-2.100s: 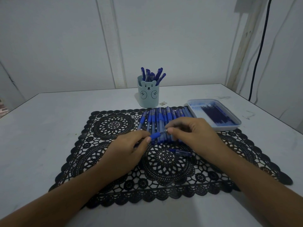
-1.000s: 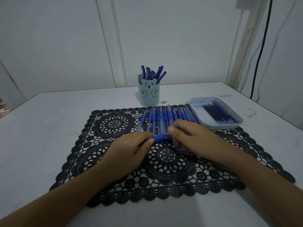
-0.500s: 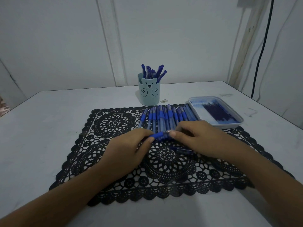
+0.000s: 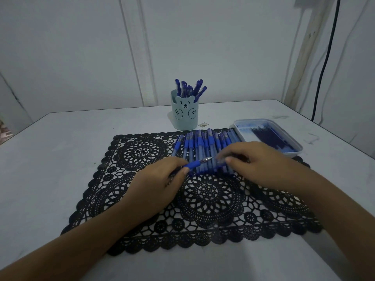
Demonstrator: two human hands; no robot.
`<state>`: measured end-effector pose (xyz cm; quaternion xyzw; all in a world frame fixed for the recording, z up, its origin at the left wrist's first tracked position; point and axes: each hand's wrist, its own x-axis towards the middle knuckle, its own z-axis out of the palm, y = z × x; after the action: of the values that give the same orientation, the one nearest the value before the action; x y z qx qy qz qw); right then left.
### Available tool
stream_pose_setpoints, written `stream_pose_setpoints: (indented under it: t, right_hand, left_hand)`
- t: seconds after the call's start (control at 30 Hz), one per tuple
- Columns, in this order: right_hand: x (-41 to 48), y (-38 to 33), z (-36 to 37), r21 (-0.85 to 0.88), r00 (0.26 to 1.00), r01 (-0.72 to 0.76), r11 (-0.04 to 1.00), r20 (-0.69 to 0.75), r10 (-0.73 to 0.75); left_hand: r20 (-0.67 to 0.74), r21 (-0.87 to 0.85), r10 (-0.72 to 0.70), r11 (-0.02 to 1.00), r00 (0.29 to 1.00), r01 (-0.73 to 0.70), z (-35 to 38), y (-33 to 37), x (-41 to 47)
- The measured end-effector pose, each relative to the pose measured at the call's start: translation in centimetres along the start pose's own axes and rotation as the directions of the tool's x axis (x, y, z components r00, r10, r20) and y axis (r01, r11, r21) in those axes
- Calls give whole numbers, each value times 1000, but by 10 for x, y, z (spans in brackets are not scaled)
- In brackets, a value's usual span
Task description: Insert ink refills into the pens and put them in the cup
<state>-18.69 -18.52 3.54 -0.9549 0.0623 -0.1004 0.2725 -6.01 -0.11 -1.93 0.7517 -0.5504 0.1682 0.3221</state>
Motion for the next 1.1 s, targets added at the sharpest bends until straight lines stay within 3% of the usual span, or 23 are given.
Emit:
stream_pose_setpoints:
  t: [0.13,0.27,0.53,0.73,0.83,1.1]
  right_hand:
    - [2,3,1,175,997,17,984,-82,-3]
    - [3,1,4,351,997,36,936,-74,-10]
    - [6,6,5,380,977,37,924,-209,46]
    - [5,-3,18,523,997,30,852,-80,14]
    - [6,-6,27,563,996,57,825,-88,-9]
    - [3,-8,39,465,979,180,867,-174,-110]
  left_hand:
    - [-5,7,7,1000,1000,-7,0,1,0]
    - [-9,4,16,1000,1000,-16,0,1,1]
    - [-21,-40,-9,999,1000,8,-1,2,1]
    - [-8,-33,20,999,1000,-20,-1,1,1]
    - [-12,-45,3,999,1000,-3,-1,0,1]
    - [28,-56,-32,998,999,33,-3,-1,0]
